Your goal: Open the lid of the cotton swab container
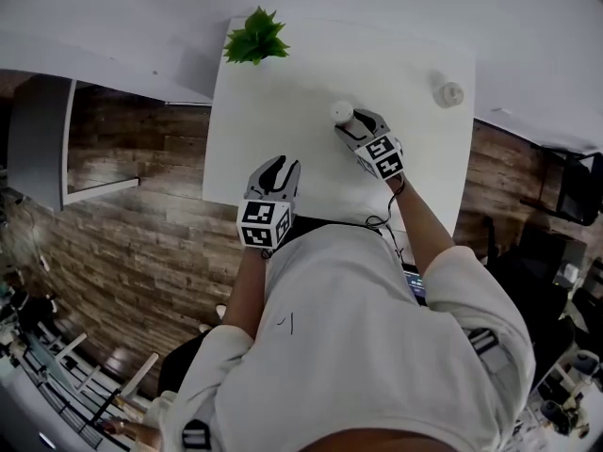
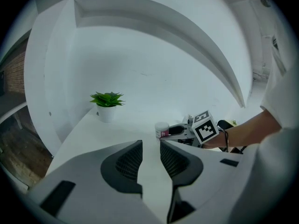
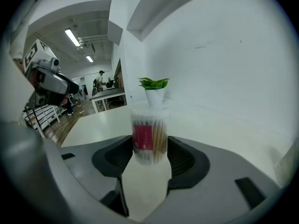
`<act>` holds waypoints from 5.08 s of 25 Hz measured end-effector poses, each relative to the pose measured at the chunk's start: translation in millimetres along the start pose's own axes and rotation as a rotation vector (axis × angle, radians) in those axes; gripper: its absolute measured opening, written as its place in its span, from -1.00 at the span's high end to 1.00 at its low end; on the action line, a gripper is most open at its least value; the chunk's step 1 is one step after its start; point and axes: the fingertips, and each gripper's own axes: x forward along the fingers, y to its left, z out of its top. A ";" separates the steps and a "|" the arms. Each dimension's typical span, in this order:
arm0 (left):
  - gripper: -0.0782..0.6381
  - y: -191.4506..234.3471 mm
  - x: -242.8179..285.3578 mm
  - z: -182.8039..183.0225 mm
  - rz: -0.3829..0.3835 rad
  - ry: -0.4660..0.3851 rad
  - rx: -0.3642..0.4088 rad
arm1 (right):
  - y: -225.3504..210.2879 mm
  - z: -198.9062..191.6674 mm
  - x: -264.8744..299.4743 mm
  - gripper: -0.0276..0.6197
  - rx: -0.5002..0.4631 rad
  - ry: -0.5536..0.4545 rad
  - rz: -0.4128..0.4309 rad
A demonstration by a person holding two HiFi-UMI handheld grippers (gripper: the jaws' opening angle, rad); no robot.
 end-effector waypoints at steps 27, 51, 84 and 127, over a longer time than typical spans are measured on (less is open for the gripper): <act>0.28 -84.7 21.7 106.5 -0.589 -0.117 0.255 | 49.9 85.0 -110.4 0.21 0.033 -0.116 0.341; 0.08 -110.6 24.5 94.7 -0.694 -0.113 0.212 | 83.0 76.9 -117.1 0.21 -0.025 -0.072 0.466; 0.10 -104.1 19.3 70.8 -0.737 -0.007 0.132 | 93.3 65.9 -112.8 0.21 -0.264 -0.006 0.396; 0.08 -113.1 27.3 93.2 -0.649 -0.070 0.141 | 82.7 54.0 -108.5 0.22 -0.198 -0.039 0.299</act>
